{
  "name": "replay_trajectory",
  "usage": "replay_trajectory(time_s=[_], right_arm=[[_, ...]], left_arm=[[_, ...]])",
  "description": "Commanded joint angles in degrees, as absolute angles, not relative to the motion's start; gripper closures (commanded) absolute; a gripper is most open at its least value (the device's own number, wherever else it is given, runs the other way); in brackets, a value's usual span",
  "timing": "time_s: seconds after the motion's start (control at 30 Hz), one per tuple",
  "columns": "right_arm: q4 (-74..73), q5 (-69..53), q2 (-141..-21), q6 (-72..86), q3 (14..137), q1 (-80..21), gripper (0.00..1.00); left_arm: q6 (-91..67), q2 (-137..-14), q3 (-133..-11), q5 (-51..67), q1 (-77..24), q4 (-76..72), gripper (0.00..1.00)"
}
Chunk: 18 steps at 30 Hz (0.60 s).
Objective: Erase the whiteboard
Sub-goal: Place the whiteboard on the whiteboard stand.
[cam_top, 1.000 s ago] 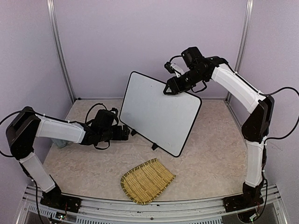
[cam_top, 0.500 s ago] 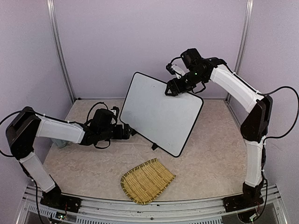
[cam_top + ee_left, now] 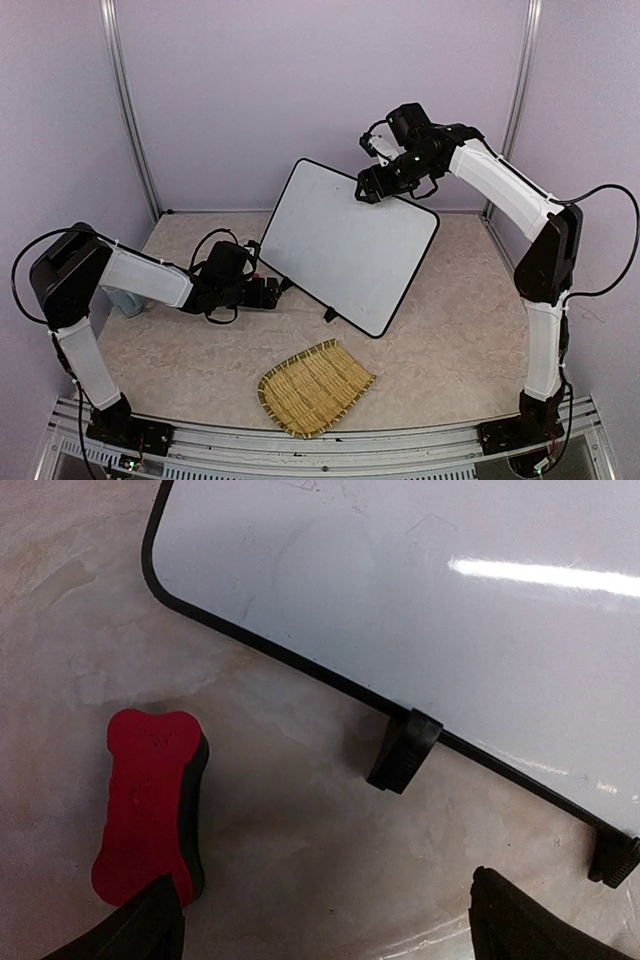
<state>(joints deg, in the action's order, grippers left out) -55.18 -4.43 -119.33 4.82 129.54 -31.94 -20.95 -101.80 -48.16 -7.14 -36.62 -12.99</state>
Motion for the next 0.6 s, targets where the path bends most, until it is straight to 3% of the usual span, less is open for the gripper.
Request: replay_trajectory(time_s=[0.0, 0.57], right_arm=[[-53.22, -3.75, -118.4, 5.97, 129.04, -31.99, 0.19], [-51.67, -2.02, -111.95, 8.41, 123.96, -31.99, 0.19]], left_arm=[[-16.16, -103.0, -51.17, -6.15, -36.04, -13.29, 0.05], [-5.31, -110.06, -60.31, -4.85, -36.52, -8.78, 0.2]])
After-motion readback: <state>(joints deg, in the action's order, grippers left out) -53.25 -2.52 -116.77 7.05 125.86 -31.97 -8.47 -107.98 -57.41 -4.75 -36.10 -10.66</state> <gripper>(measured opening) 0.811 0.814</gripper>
